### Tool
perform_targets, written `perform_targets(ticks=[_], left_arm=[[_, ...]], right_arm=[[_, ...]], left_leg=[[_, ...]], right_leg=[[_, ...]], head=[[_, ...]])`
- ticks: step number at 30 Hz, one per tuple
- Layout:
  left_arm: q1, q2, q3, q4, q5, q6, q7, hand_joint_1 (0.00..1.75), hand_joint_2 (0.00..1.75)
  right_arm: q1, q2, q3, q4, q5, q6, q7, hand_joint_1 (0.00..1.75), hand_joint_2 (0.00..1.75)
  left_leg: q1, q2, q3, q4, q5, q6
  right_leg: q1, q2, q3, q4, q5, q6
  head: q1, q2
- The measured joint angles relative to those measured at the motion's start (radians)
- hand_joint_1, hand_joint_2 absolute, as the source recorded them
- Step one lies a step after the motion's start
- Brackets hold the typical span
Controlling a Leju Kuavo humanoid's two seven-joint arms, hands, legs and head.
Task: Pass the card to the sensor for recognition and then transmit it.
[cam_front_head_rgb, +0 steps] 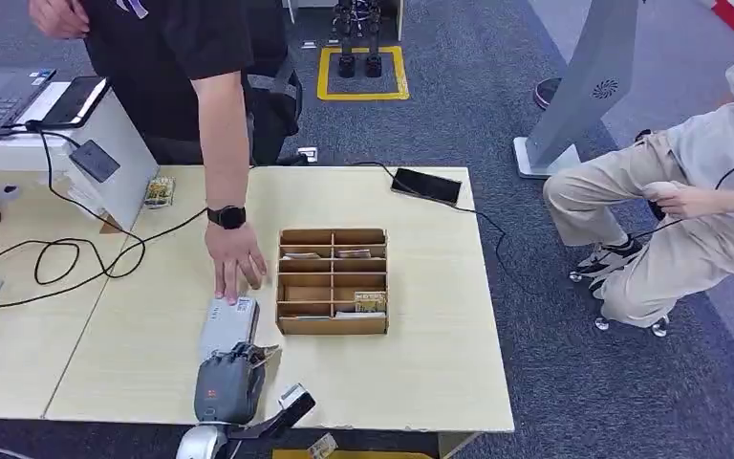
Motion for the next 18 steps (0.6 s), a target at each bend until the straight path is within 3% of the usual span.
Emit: perform_targets(ticks=[18], left_arm=[[-0.011,0.002,-0.042,0.026,0.013,0.0,0.029,1.75,1.75]], right_arm=[[0.0,0.0,0.0,0.001,0.002,0.0,0.003,0.0,1.75]], left_leg=[[0.0,0.0,0.001,0.0,0.0,0.0]], right_leg=[[0.0,0.0,0.001,0.0,0.0,0.0]], head=[[0.0,0.0]])
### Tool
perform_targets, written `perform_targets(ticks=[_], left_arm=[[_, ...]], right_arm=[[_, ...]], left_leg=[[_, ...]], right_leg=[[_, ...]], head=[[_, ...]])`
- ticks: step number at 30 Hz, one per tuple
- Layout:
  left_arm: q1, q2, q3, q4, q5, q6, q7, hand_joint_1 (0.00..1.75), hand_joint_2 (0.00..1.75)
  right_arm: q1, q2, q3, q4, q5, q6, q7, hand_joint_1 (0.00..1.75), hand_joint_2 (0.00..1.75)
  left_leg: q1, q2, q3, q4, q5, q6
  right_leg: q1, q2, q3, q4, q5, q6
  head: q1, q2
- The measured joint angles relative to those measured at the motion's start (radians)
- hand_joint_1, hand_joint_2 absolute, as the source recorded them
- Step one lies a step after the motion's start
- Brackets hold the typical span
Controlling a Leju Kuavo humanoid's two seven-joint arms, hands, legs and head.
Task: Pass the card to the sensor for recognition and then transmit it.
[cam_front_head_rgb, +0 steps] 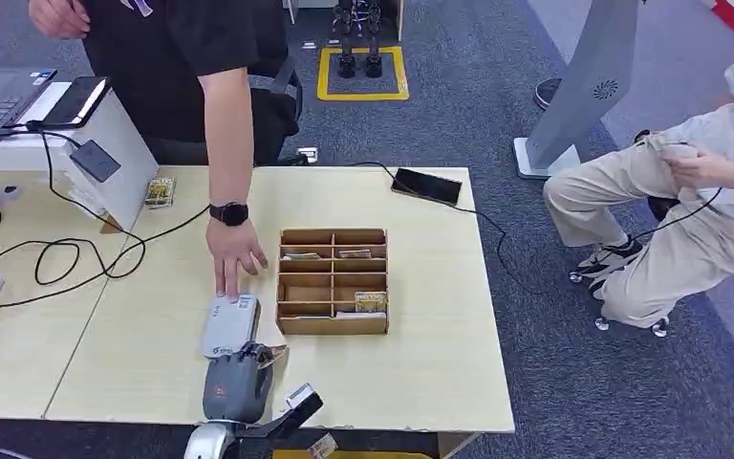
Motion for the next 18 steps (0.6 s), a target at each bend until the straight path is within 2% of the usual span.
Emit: perform_targets(ticks=[2,5,6,10,12,14,16,18], left_arm=[[-0.001,0.0,-0.006,0.0,0.05,0.0,-0.007,1.75,1.75],[-0.001,-0.003,-0.007,-0.004,0.182,0.001,-0.063,1.75,1.75],[-0.001,-0.003,-0.007,-0.009,0.229,0.002,-0.086,1.75,1.75],[0.002,-0.007,-0.006,-0.074,0.49,0.003,-0.241,1.75,1.75],[0.003,-0.008,-0.006,-0.111,0.584,0.002,-0.276,1.75,1.75],[0.001,-0.005,-0.015,-0.169,0.682,-0.013,-0.275,1.75,1.75],[-0.016,0.001,-0.039,-0.233,0.8,-0.045,-0.24,1.75,1.75],[-0.054,0.009,-0.07,-0.277,0.862,-0.048,-0.197,1.75,1.75]], right_arm=[[0.0,0.0,0.0,0.0,0.001,0.0,0.004,0.0,1.75],[0.0,0.0,0.0,0.0,0.002,0.0,0.016,0.0,1.75],[0.0,0.0,0.0,0.0,0.002,0.0,0.018,0.0,1.75],[0.0,0.0,0.0,0.0,0.011,0.0,0.019,0.0,1.75],[-0.001,0.0,0.0,0.0,0.016,0.0,0.018,0.0,1.75],[-0.001,0.0,0.0,0.0,0.024,0.0,0.011,0.0,1.75],[-0.001,0.0,0.0,0.0,0.035,0.0,0.006,0.0,1.75],[-0.003,0.0,0.0,0.0,0.046,0.0,-0.001,0.0,1.75]], left_leg=[[0.0,0.0,0.0,0.0,0.0,0.0],[0.0,0.0,0.0,0.0,0.0,0.0],[0.0,0.0,0.0,0.0,0.0,0.0],[0.0,0.001,-0.001,0.0,0.0,0.0],[0.0,0.001,-0.002,0.0,0.001,0.0],[0.0,0.001,-0.002,0.0,0.001,0.0],[0.0,0.001,-0.003,0.0,0.001,0.0],[0.0,0.0,-0.005,0.0,0.001,0.0]], right_leg=[[0.0,0.0,0.0,0.0,0.0,0.0],[0.0,0.0,0.0,0.0,0.0,0.0],[0.0,0.0,0.0,0.0,0.0,0.0],[0.0,0.0,-0.002,0.0,0.001,0.0],[0.0,0.001,-0.004,0.0,0.001,0.0],[0.0,0.001,-0.004,0.0,0.001,0.0],[0.0,0.001,-0.005,0.0,0.001,0.0],[0.0,0.0,-0.005,0.0,0.001,0.0]], head=[[0.0,0.0],[0.0,0.0],[0.0,0.0],[0.0,0.0],[0.0,0.0],[0.0,0.0],[0.0,0.0],[0.0,0.0]])
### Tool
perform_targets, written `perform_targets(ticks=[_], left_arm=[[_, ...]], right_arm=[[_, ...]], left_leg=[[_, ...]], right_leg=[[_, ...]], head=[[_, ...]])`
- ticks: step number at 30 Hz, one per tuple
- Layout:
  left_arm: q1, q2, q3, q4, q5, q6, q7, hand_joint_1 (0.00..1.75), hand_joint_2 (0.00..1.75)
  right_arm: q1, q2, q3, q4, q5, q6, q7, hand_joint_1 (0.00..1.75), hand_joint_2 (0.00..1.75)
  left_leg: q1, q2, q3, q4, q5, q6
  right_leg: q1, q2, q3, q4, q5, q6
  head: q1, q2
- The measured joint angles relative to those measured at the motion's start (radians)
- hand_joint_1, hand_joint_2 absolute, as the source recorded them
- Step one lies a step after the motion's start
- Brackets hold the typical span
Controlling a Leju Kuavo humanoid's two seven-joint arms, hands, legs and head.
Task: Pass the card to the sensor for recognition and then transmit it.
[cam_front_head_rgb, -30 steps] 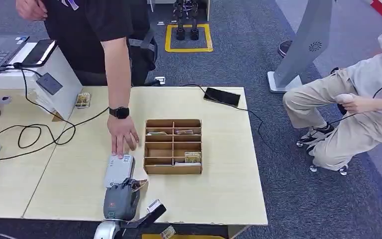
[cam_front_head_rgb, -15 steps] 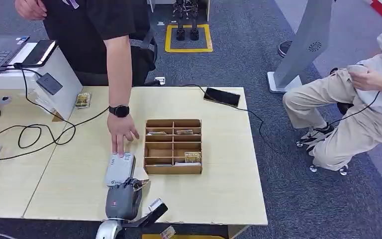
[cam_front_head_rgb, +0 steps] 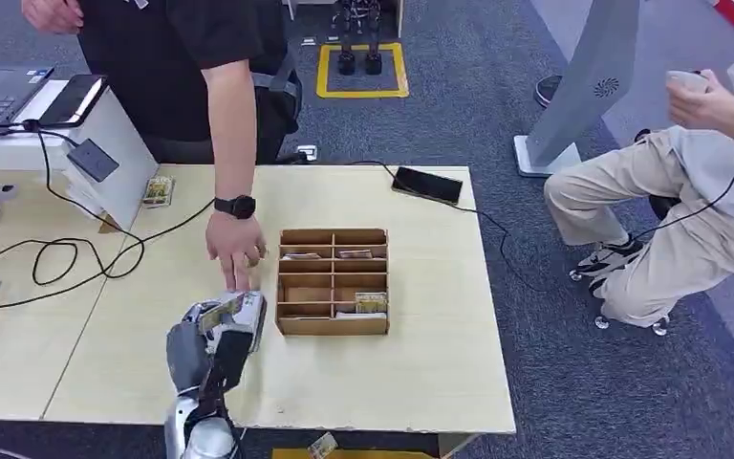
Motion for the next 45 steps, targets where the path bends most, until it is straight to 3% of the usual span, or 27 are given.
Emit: perform_targets(ticks=[3,6,17,25,26,27,32,37,45], left_arm=[[-0.078,0.017,-0.042,-0.033,0.064,0.006,0.052,1.75,1.75],[-0.125,0.032,-0.066,-0.052,0.078,0.009,0.063,1.75,1.75],[-0.17,0.053,-0.095,-0.071,0.129,0.015,0.078,1.75,1.75],[-0.322,0.094,-0.1,0.01,0.206,0.002,0.154,1.75,1.75],[-0.35,0.098,-0.1,0.034,0.207,0.002,0.163,0.59,1.75],[-0.376,0.101,-0.101,0.056,0.209,0.002,0.172,0.0,1.75],[-0.458,0.108,-0.101,0.134,0.233,-0.012,0.192,0.0,1.75],[-0.47,0.106,-0.101,0.158,0.297,0.0,0.13,0.0,1.75],[-0.398,0.115,-0.108,0.074,0.392,-0.012,0.053,0.0,1.75]], right_arm=[[-0.007,0.0,0.0,0.001,0.018,0.0,-0.011,0.0,1.75],[-0.009,0.0,0.0,0.003,0.02,0.0,-0.013,0.0,1.75],[-0.011,0.0,0.0,0.006,0.027,0.0,-0.023,0.0,1.75],[-0.018,0.0,0.0,0.023,0.053,0.0,-0.045,0.0,1.75],[-0.019,0.0,0.0,0.025,0.056,0.0,-0.046,0.0,1.75],[-0.021,0.0,0.0,0.029,0.06,0.0,-0.05,0.0,1.75],[-0.026,0.0,0.0,0.043,0.059,0.0,-0.055,0.0,1.75],[-0.027,0.0,0.0,0.053,0.04,0.0,-0.045,0.0,1.75],[-0.026,0.0,0.0,0.056,0.006,0.0,-0.023,0.0,1.75]], left_leg=[[0.0,0.0,0.0,0.0,0.0,0.0],[0.0,0.0,0.0,0.0,0.0,0.0],[0.0,0.0,-0.001,0.0,0.0,0.0],[0.0,0.0,-0.001,0.0,0.001,0.0],[0.0,0.0,-0.002,0.0,0.001,0.0],[0.0,0.0,-0.001,0.0,0.001,0.0],[0.0,0.001,-0.002,0.0,0.001,0.0],[0.0,0.001,-0.002,0.0,0.001,0.001],[0.0,0.001,-0.003,0.0,0.001,0.001]], right_leg=[[0.0,0.0,0.0,0.0,0.0,0.0],[0.0,0.0,0.0,0.0,0.0,0.0],[0.0,0.0,-0.002,0.0,0.0,0.0],[0.0,0.0,-0.002,0.0,0.001,0.0],[0.0,0.0,-0.002,0.0,0.001,0.0],[0.0,0.0,-0.002,0.0,0.001,0.0],[0.0,0.001,-0.002,0.0,0.001,0.0],[0.0,0.001,-0.002,0.0,0.0,0.0],[0.0,0.001,-0.003,0.0,0.0,0.0]], head=[[0.0,0.0],[0.0,0.0],[0.0,0.0],[0.0,0.0],[0.0,0.0],[0.0,0.0],[0.0,0.0],[0.0,0.0],[0.0,0.0]])
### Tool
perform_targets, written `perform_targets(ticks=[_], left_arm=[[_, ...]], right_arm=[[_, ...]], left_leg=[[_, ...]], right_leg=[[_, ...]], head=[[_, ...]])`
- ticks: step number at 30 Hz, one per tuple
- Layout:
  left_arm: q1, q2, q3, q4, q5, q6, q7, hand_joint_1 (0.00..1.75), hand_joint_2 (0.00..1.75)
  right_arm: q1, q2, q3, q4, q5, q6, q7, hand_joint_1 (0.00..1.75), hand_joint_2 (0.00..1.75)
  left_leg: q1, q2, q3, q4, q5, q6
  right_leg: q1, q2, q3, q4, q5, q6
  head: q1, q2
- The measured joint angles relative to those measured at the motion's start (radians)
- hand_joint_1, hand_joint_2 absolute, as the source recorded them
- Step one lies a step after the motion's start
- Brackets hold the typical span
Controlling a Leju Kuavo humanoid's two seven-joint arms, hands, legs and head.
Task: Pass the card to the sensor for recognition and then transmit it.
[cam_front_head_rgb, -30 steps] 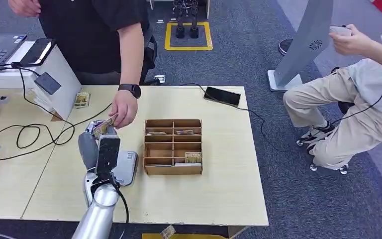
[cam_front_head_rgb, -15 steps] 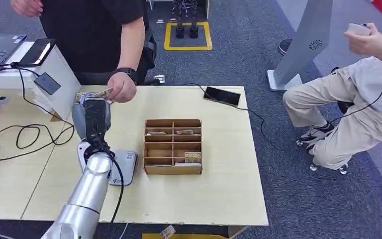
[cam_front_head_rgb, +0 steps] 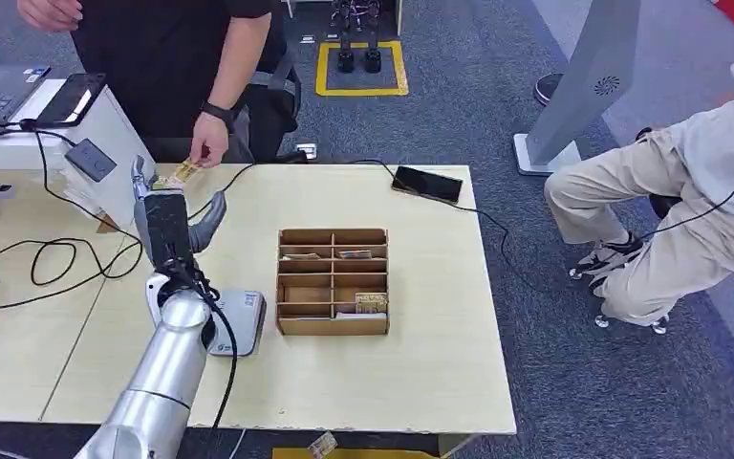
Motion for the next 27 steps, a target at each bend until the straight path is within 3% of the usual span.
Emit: perform_targets(ticks=[4,10,13,19,25,27], left_arm=[[0.096,0.021,-0.033,-0.134,0.015,-0.01,-0.065,0.0,1.75],[0.317,0.123,-0.192,-0.415,-0.015,-0.127,-0.178,0.0,1.75],[0.403,0.163,-0.255,-0.499,-0.041,-0.136,-0.207,0.0,1.75],[0.484,0.222,-0.36,-0.57,-0.118,-0.144,-0.233,0.0,1.75],[0.498,0.24,-0.398,-0.581,-0.131,-0.153,-0.236,0.0,1.75],[0.494,0.245,-0.415,-0.579,-0.223,-0.13,-0.223,0.0,1.75]], right_arm=[[0.001,0.0,0.0,0.0,-0.013,0.0,0.013,0.0,1.75],[0.009,0.0,0.0,-0.009,-0.032,0.0,0.016,0.0,1.75],[0.012,0.0,0.0,-0.016,-0.031,0.0,0.026,0.0,1.75],[0.015,0.0,0.0,-0.028,-0.014,0.0,0.043,0.0,1.75],[0.016,0.0,0.0,-0.032,-0.008,0.0,0.046,0.0,1.75],[0.016,0.0,0.0,-0.034,0.003,0.0,0.042,0.0,1.75]], left_leg=[[0.0,0.001,0.0,0.0,-0.001,-0.001],[0.0,0.002,-0.001,0.0,-0.003,0.0],[0.0,0.002,-0.001,0.0,-0.003,0.0],[0.0,0.002,-0.001,0.0,-0.003,0.0],[0.0,0.001,0.0,0.0,-0.003,0.0],[0.0,0.001,0.0,0.0,-0.003,0.0]], right_leg=[[0.0,0.002,0.0,0.0,0.0,0.0],[0.0,0.003,-0.001,0.0,-0.002,0.0],[0.0,0.003,-0.002,0.0,-0.002,-0.001],[0.0,0.002,-0.001,0.0,-0.002,0.0],[0.0,0.002,-0.001,0.0,-0.002,0.0],[0.0,0.002,-0.001,0.0,-0.002,0.0]], head=[[0.0,0.0],[0.0,0.0],[0.0,0.0],[0.0,0.0],[0.001,0.0],[0.0,0.0]])
